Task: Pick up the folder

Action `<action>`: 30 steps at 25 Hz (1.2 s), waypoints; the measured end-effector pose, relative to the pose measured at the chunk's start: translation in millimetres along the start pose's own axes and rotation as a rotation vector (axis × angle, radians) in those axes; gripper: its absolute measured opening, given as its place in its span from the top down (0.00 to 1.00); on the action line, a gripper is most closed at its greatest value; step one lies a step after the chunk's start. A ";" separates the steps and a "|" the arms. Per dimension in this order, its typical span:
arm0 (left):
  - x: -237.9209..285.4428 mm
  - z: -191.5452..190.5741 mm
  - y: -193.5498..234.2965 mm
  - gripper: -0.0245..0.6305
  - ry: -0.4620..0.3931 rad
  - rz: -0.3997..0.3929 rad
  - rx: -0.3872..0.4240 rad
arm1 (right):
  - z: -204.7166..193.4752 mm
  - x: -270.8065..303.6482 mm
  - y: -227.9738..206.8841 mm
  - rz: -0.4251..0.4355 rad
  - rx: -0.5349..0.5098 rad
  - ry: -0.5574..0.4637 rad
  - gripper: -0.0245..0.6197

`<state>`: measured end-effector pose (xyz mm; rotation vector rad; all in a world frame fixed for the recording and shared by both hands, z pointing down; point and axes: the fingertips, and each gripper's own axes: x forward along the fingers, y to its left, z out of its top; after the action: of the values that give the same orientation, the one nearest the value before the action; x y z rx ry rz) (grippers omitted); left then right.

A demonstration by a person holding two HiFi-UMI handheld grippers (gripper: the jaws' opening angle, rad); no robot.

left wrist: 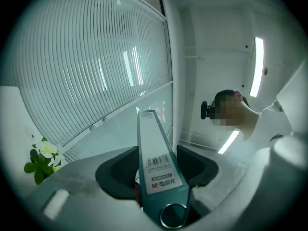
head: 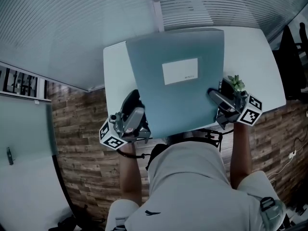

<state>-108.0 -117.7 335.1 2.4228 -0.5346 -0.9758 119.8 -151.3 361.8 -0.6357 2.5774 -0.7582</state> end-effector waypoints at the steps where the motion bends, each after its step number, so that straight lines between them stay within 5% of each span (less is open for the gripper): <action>1: -0.3 3.0 -3.9 0.56 -0.010 -0.010 0.001 | 4.2 2.3 7.7 0.018 -0.021 0.009 0.46; 9: 3.9 30.3 -46.2 0.56 -0.050 -0.098 0.072 | 31.5 16.1 65.4 0.127 -0.204 0.036 0.42; 15: 14.1 35.3 -65.0 0.55 -0.023 -0.107 0.141 | 41.8 16.2 76.8 0.178 -0.172 0.009 0.40; 18: 14.4 24.1 -75.7 0.54 0.074 -0.105 0.228 | 25.1 20.1 104.8 0.309 -0.163 0.086 0.48; 21: 20.5 -0.9 -74.4 0.47 0.233 -0.112 0.298 | 10.0 25.7 118.5 0.332 -0.280 0.170 0.48; 27: 21.3 -11.0 -70.1 0.45 0.261 -0.084 0.292 | 10.1 26.0 119.3 0.338 -0.294 0.204 0.49; 30: 27.4 -23.1 -67.5 0.44 0.341 -0.073 0.313 | 9.9 25.8 119.8 0.347 -0.307 0.227 0.50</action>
<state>-61.0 -70.4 297.7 2.8258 -0.5069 -0.5135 65.7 -78.6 278.8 -0.1774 2.9327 -0.3398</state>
